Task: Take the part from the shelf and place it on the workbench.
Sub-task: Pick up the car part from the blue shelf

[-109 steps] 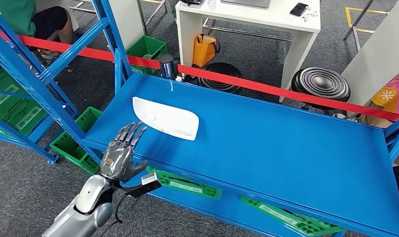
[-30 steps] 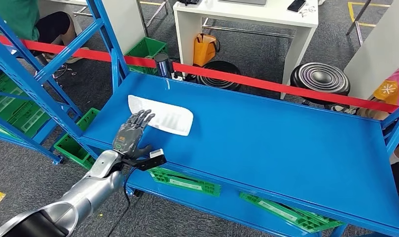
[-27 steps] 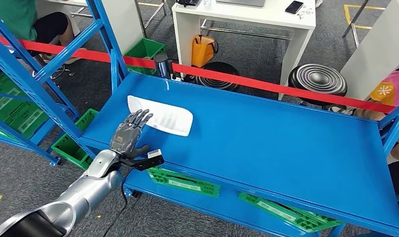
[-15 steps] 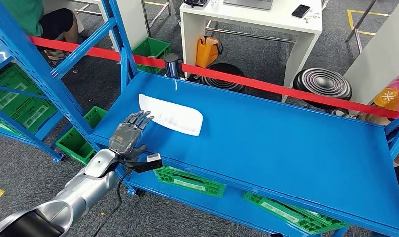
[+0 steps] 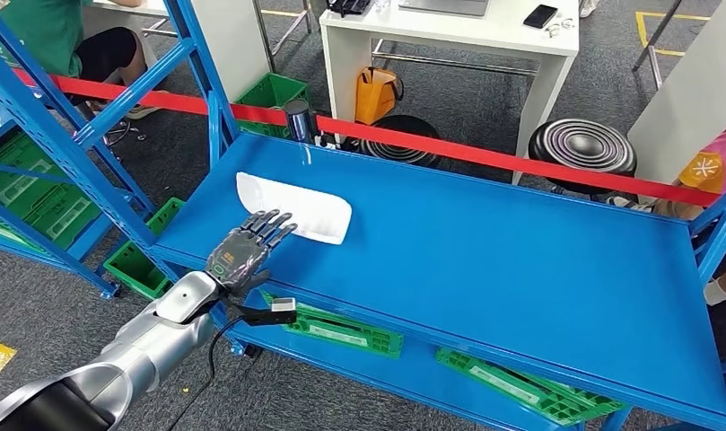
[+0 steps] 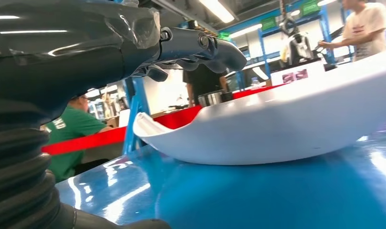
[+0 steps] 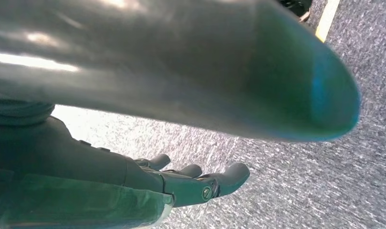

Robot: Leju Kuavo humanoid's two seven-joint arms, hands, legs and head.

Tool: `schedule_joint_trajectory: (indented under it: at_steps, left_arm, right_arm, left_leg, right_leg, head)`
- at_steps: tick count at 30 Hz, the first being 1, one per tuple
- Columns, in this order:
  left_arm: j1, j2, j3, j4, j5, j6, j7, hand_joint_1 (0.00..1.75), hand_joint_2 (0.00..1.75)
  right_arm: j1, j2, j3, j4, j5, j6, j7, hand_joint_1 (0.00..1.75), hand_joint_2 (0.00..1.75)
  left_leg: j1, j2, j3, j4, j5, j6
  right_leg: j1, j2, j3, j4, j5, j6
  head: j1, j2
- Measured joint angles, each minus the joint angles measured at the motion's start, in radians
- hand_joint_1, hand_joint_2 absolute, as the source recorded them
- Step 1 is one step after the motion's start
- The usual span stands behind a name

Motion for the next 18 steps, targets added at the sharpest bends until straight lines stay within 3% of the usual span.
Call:
schedule_joint_trajectory:
  at_steps: [3, 5, 8, 10, 12, 13, 14, 15, 16, 17, 18]
  left_arm:
    - [-0.011, -0.009, -0.011, -0.002, 0.014, 0.000, -0.026, 0.00, 1.75]
    - [-0.015, -0.017, -0.019, -0.004, 0.027, 0.000, -0.047, 0.00, 1.75]
    - [-0.015, -0.030, -0.031, -0.012, 0.042, 0.002, -0.066, 0.00, 1.75]
    - [-0.014, -0.042, -0.039, -0.017, 0.053, 0.003, -0.074, 0.00, 1.75]
    - [-0.012, -0.053, -0.047, -0.019, 0.065, 0.003, -0.071, 0.00, 1.75]
    - [-0.011, -0.057, -0.050, -0.020, 0.070, 0.003, -0.066, 0.00, 1.75]
    - [-0.011, -0.059, -0.053, -0.020, 0.074, 0.004, -0.059, 0.00, 1.75]
    - [-0.011, -0.061, -0.056, -0.020, 0.078, 0.004, -0.050, 0.00, 1.75]
    - [-0.012, -0.062, -0.059, -0.020, 0.082, 0.005, -0.042, 0.00, 1.75]
    - [-0.013, -0.062, -0.061, -0.020, 0.085, 0.005, -0.035, 0.00, 1.75]
    - [-0.015, -0.062, -0.062, -0.020, 0.087, 0.006, -0.031, 0.00, 1.75]
  right_arm:
    - [0.009, -0.007, -0.001, -0.026, -0.002, -0.023, -0.010, 0.00, 0.00]
    - [0.014, -0.012, -0.002, -0.045, -0.006, -0.036, -0.017, 0.00, 0.00]
    - [0.023, -0.024, -0.001, -0.070, -0.015, -0.050, -0.025, 0.00, 0.00]
    - [0.029, -0.033, -0.001, -0.087, -0.022, -0.058, -0.032, 0.00, 0.00]
    - [0.036, -0.044, 0.000, -0.102, -0.031, -0.069, -0.038, 0.00, 0.00]
    - [0.040, -0.049, 0.000, -0.109, -0.037, -0.074, -0.041, 0.00, 0.00]
    - [0.044, -0.054, 0.001, -0.117, -0.043, -0.081, -0.043, 0.00, 0.00]
    - [0.047, -0.060, 0.002, -0.126, -0.049, -0.088, -0.046, 0.00, 0.00]
    - [0.049, -0.066, 0.003, -0.136, -0.054, -0.094, -0.050, 0.00, 0.00]
    - [0.050, -0.071, 0.004, -0.146, -0.059, -0.100, -0.052, 0.00, 0.00]
    - [0.051, -0.076, 0.004, -0.155, -0.062, -0.105, -0.055, 0.00, 0.00]
  left_leg:
    - [-0.009, -0.001, 0.108, -0.207, 0.086, 0.034]
    - [-0.017, 0.002, 0.128, -0.254, 0.098, 0.048]
    - [-0.017, 0.004, 0.135, -0.280, 0.116, 0.058]
    - [-0.012, 0.006, 0.140, -0.302, 0.133, 0.062]
    - [-0.015, 0.007, 0.133, -0.304, 0.137, 0.063]
    - [-0.015, 0.006, 0.131, -0.302, 0.137, 0.062]
    - [-0.016, 0.006, 0.129, -0.300, 0.137, 0.061]
    - [-0.015, 0.005, 0.128, -0.297, 0.135, 0.058]
    - [-0.013, 0.005, 0.128, -0.291, 0.132, 0.054]
    - [-0.013, 0.005, 0.126, -0.282, 0.127, 0.047]
    - [-0.014, 0.004, 0.121, -0.271, 0.120, 0.040]
  right_leg:
    - [0.006, 0.001, 0.003, -0.002, 0.002, 0.002]
    - [0.006, 0.000, 0.001, -0.004, 0.006, 0.009]
    - [0.006, -0.001, -0.005, -0.002, 0.007, 0.021]
    - [0.008, 0.000, -0.040, 0.062, -0.027, 0.018]
    - [0.008, 0.000, -0.104, 0.196, -0.085, 0.014]
    - [0.007, 0.000, -0.131, 0.252, -0.103, 0.018]
    - [0.006, 0.000, -0.140, 0.274, -0.106, 0.025]
    - [0.004, 0.000, -0.129, 0.253, -0.092, 0.036]
    - [0.001, -0.001, -0.098, 0.192, -0.065, 0.048]
    - [-0.003, -0.003, -0.062, 0.118, -0.041, 0.056]
    - [-0.004, -0.003, -0.032, 0.058, -0.021, 0.057]
  head:
    - [0.002, 0.000]
    - [0.004, 0.000]
    - [0.004, 0.000]
    - [0.006, 0.000]
    - [0.007, 0.000]
    - [0.008, 0.000]
    - [0.008, 0.000]
    - [0.008, 0.000]
    - [0.008, 0.000]
    - [0.008, 0.000]
    - [0.009, 0.000]
